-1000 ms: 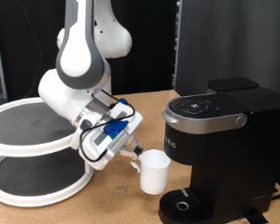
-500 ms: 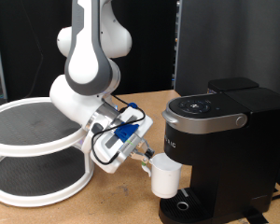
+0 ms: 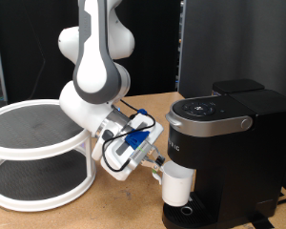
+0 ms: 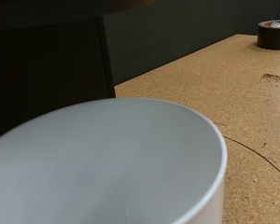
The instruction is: Make a cup of coffee with the keurig machine
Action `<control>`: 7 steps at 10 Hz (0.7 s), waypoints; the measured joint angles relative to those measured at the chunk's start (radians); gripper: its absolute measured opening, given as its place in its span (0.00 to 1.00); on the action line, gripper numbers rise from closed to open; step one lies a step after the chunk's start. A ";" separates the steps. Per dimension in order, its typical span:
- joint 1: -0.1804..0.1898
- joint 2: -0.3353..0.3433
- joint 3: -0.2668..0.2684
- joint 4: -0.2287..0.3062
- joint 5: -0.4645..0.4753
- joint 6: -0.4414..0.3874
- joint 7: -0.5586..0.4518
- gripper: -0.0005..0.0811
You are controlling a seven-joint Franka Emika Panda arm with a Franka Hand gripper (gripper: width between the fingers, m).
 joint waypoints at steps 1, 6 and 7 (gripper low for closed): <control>0.001 0.007 0.008 0.002 0.019 0.002 -0.017 0.09; 0.005 0.055 0.040 0.008 0.096 0.022 -0.097 0.09; 0.005 0.062 0.045 0.009 0.107 0.022 -0.109 0.09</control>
